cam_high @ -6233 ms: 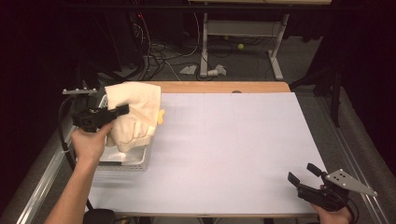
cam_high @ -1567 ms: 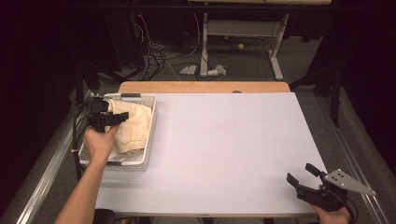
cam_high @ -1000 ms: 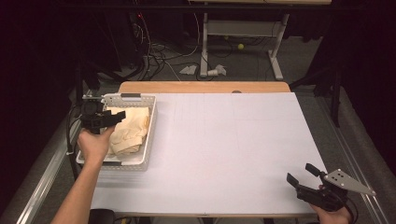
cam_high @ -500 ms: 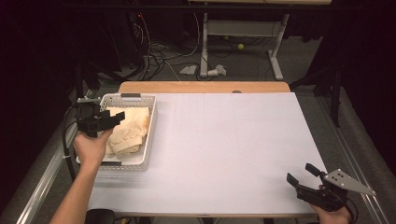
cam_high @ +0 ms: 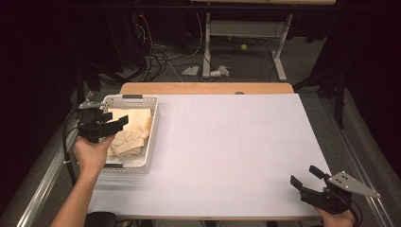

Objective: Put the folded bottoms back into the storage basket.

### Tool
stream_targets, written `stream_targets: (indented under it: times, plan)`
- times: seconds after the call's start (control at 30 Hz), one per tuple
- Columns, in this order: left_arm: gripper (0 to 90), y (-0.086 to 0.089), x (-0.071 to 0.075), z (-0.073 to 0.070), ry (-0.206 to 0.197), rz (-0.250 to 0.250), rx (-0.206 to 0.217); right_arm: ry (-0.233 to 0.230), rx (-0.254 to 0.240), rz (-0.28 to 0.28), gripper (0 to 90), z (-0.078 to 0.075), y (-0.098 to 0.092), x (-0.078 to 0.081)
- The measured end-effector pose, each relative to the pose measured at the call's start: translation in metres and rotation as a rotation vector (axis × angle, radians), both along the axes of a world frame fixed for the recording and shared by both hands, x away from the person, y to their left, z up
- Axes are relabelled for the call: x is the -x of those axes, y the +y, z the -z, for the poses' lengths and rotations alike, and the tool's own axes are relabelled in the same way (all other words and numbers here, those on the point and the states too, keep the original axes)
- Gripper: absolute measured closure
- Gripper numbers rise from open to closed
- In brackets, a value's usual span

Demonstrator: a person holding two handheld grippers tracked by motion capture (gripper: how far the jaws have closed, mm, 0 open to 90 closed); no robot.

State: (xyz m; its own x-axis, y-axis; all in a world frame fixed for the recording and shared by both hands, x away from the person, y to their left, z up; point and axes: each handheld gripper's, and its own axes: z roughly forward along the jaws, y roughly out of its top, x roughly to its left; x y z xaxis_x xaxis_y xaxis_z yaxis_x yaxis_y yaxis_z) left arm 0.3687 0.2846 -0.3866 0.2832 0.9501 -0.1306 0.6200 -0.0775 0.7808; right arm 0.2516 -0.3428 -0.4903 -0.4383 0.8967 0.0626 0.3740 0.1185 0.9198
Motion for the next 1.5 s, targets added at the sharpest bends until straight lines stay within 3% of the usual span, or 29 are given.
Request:
stream_targets:
  times: [0.87, 1.5]
  plan:
    - [32.0, -0.002, 0.027, 0.001, -0.045, 0.04, -0.002, 0.0, 0.0, 0.0, 18.6, 0.0, 0.0, 0.0]
    - [32.0, 0.006, 0.046, 0.0, -0.083, 0.03, 0.007, -0.001, 0.001, 0.001, 18.6, 0.0, 0.0, 0.0]
